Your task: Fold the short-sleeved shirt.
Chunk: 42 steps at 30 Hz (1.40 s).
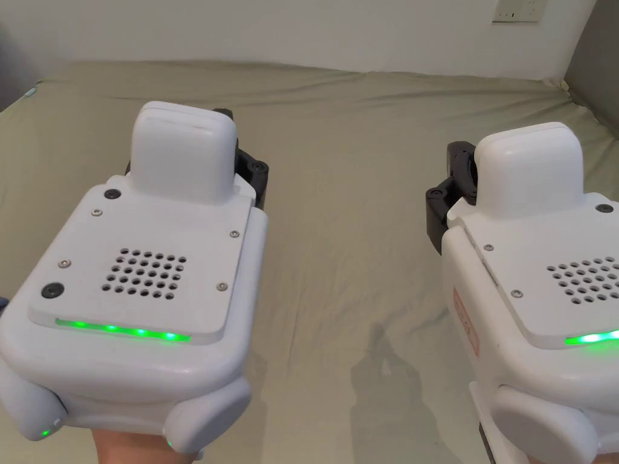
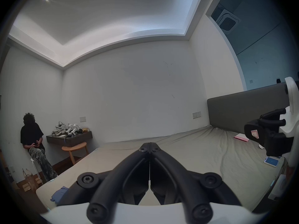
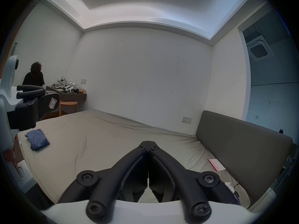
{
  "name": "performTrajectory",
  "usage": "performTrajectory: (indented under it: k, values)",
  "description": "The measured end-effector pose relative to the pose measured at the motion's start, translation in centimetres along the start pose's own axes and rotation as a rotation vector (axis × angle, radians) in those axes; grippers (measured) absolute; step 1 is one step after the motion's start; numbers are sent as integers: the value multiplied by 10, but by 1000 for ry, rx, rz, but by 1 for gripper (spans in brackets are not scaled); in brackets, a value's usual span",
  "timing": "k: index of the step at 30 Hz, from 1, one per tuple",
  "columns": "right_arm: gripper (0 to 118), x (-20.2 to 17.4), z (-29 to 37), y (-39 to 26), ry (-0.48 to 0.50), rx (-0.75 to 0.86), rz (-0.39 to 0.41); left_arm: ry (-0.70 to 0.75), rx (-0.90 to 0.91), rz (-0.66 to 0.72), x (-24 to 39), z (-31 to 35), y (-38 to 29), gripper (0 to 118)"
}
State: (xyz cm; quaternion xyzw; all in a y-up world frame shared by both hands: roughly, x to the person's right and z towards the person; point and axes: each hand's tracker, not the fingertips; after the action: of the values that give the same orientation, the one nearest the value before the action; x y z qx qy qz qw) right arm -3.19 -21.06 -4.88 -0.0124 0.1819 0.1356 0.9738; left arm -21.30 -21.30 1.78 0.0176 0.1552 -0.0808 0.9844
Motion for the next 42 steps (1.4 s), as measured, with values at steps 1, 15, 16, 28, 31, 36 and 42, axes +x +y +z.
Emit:
performTrajectory:
  k: [1, 15, 16, 28, 31, 36, 42]
  values:
    - [2, 0, 0, 0, 1, 0, 0, -5, 2, -1, 1, 0, 0, 0]
    - [2, -1, 0, -4, -6, 5, -18, 64, -3, -41, 7, -2, 0, 0]
    - [2, -1, 0, -4, -7, 8, -21, 65, -1, -40, 6, -2, -1, 0]
    - [14, 0, 1, -6, -1, 35, -26, 41, -15, 3, 2, -3, -3, 0]
    - [108, -3, 1, -8, -31, 68, -1, 52, -9, -3, 4, -4, -3, 63]
    - [118, 3, -1, -7, -31, 56, -39, 28, -31, -2, 3, -8, -6, 97]
    - [118, 7, -6, 0, 13, -22, -147, 46, -32, -15, -3, -7, -6, 118]
